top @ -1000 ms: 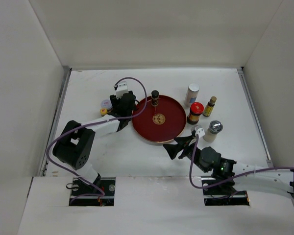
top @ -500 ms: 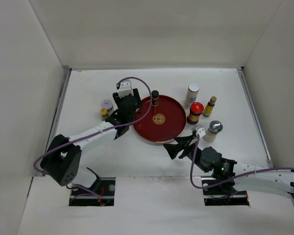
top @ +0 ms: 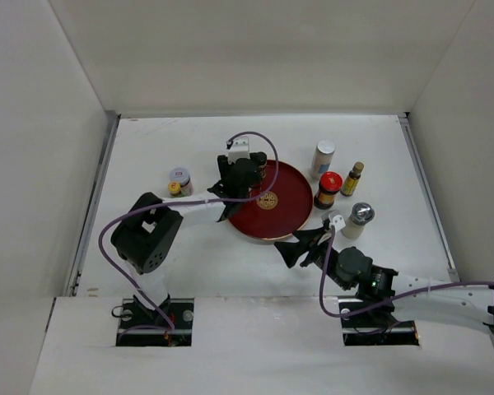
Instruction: Organize the condiment bottles
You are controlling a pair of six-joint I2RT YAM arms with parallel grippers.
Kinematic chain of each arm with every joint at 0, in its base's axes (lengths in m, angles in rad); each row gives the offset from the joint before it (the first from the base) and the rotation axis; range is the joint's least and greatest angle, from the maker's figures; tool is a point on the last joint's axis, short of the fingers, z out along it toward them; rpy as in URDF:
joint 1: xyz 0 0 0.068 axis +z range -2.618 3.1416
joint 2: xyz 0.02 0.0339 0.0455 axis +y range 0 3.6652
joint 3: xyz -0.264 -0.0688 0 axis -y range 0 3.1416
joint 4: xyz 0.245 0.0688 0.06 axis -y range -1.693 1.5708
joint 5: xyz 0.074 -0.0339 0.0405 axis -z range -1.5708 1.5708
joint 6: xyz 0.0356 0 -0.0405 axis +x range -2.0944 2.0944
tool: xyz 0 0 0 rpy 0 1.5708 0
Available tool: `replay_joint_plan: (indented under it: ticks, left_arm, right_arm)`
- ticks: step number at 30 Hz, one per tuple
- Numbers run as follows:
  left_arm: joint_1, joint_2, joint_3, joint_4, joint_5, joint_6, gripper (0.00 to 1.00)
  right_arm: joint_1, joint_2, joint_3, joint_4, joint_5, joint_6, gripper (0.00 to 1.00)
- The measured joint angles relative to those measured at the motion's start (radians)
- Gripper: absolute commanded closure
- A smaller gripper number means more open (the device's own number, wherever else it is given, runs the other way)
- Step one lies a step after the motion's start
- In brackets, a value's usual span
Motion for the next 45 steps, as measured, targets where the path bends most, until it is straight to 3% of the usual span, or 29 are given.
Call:
replay_joint_plan:
  ticks: [2, 8, 15, 18, 22, 27, 33, 37, 39, 45]
  left_arm:
    - [-0.001, 0.003, 0.000, 0.011, 0.000, 0.000, 0.27]
    - [-0.024, -0.096, -0.080, 0.048, 0.002, 0.001, 0.16]
    - [-0.085, -0.644, -0.317, 0.017, -0.021, 0.009, 0.20]
    - [-0.106, -0.894, -0.348, -0.071, -0.066, 0.011, 0.20]
    - [-0.084, -1.090, -0.362, -0.219, -0.169, 0.009, 0.20]
    - [-0.048, -1.052, -0.364, -0.322, -0.272, 0.007, 0.21]
    - [0.082, -0.843, -0.365, -0.362, -0.233, -0.007, 0.27]
    - [0.150, -0.789, -0.386, -0.354, -0.215, -0.024, 0.30]
    - [0.169, -0.775, -0.402, -0.341, -0.208, -0.030, 0.37]
    - [0.184, -0.718, -0.417, -0.275, -0.183, -0.029, 0.75]
  right_arm:
    - [0.000, 0.000, 0.000, 0.000, 0.000, 0.000, 0.18]
    - [0.000, 0.000, 0.000, 0.000, 0.000, 0.000, 0.12]
    - [0.000, -0.002, 0.000, 0.000, 0.000, -0.001, 0.10]
    - [0.000, -0.003, 0.000, 0.000, 0.000, -0.001, 0.09]
    - [0.000, -0.002, 0.000, 0.000, 0.000, -0.001, 0.09]
    - [0.000, -0.001, 0.000, 0.000, 0.000, -0.003, 0.08]
    - [0.000, -0.001, 0.000, 0.000, 0.000, -0.004, 0.08]
    - [0.000, -0.001, 0.000, 0.000, 0.000, -0.004, 0.08]
    - [0.000, 0.001, 0.000, 0.000, 0.000, -0.004, 0.08]
    - [0.001, 0.021, 0.000, 0.000, 0.000, -0.004, 0.08]
